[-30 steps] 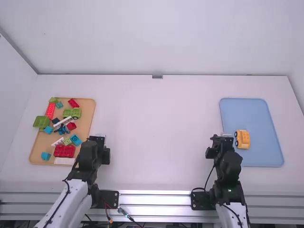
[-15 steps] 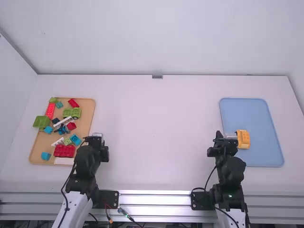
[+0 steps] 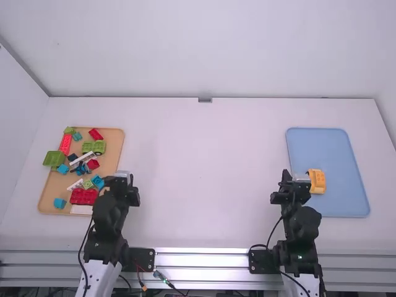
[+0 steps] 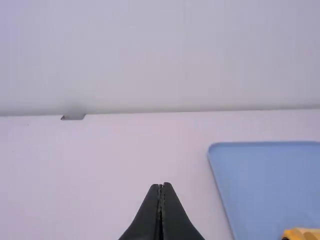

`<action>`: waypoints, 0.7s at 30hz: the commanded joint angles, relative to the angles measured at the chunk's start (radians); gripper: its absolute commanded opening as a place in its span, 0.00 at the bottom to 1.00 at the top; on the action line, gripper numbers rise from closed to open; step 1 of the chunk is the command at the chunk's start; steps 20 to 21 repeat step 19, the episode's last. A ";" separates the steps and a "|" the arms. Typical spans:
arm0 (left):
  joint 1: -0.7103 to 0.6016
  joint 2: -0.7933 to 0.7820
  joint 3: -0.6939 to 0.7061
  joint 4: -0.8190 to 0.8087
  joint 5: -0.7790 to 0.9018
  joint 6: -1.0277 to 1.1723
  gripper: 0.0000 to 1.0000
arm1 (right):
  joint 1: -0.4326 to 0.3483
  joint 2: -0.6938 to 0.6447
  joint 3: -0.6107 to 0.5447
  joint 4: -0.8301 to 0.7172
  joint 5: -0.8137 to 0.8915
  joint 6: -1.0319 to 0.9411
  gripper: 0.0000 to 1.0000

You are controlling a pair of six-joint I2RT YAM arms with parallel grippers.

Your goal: Assemble lego blocks to make yellow taxi

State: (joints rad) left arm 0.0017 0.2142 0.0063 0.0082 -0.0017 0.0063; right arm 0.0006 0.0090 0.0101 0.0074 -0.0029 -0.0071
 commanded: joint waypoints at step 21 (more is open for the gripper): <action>-0.002 -0.214 -0.006 -0.008 0.002 -0.006 0.00 | -0.001 -0.009 -0.010 -0.007 0.003 0.007 0.00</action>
